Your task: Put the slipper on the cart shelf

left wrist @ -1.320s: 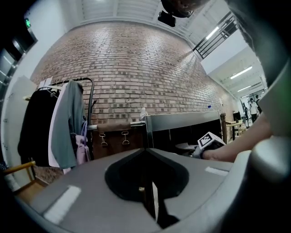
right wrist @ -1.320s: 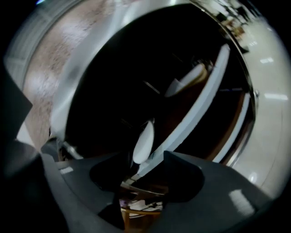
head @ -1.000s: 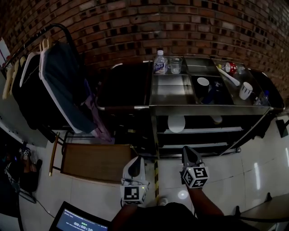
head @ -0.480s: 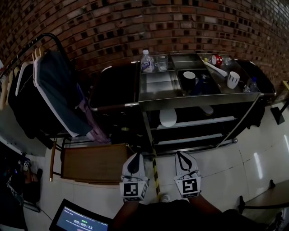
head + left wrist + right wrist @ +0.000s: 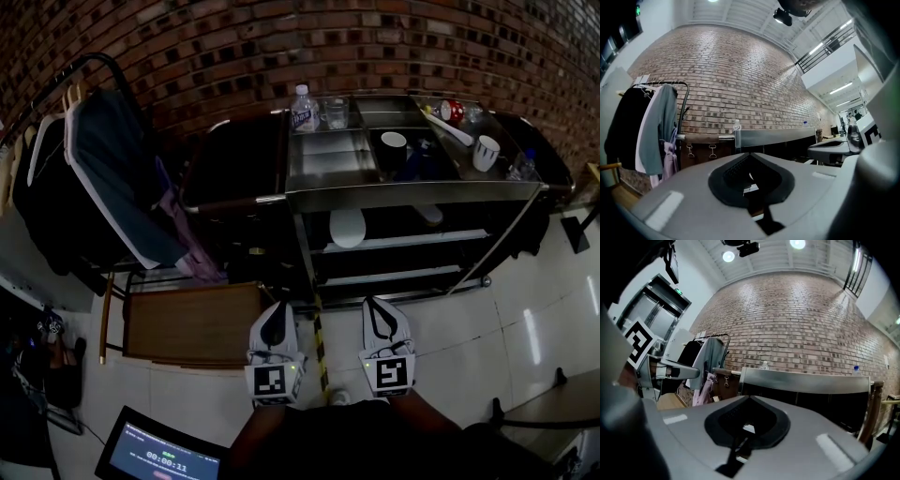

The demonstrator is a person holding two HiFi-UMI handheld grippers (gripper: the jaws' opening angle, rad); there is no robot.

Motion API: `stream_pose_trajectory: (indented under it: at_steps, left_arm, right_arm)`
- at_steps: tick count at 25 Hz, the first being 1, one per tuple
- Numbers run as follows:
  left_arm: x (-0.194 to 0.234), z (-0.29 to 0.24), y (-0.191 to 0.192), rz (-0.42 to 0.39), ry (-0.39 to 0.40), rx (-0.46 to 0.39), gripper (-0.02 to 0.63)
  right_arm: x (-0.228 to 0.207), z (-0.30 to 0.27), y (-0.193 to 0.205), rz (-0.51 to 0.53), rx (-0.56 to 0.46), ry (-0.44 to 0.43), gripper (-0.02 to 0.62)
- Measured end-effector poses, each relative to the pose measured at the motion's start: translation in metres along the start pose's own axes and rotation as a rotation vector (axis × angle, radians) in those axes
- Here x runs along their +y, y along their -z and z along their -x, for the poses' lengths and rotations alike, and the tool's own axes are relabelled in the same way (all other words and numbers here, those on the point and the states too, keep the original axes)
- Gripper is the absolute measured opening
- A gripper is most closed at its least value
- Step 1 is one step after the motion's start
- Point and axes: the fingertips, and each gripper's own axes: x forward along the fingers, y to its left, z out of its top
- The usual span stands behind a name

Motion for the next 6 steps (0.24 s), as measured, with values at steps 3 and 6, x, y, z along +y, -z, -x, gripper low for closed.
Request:
stream_pose_trajectory:
  at_steps: [3, 6]
  left_arm:
    - [0.0004, -0.0020, 0.0003, -0.005, 0.004, -0.007, 0.015]
    - [-0.0017, -0.0018, 0.0008, -0.009, 0.010, -0.004, 0.015]
  right_arm:
    - [0.0025, -0.0008, -0.0069, -0.029, -0.055, -0.020, 0.002]
    - [0.0055, 0.0011, -0.0117, -0.035, -0.090, -0.048, 0.002]
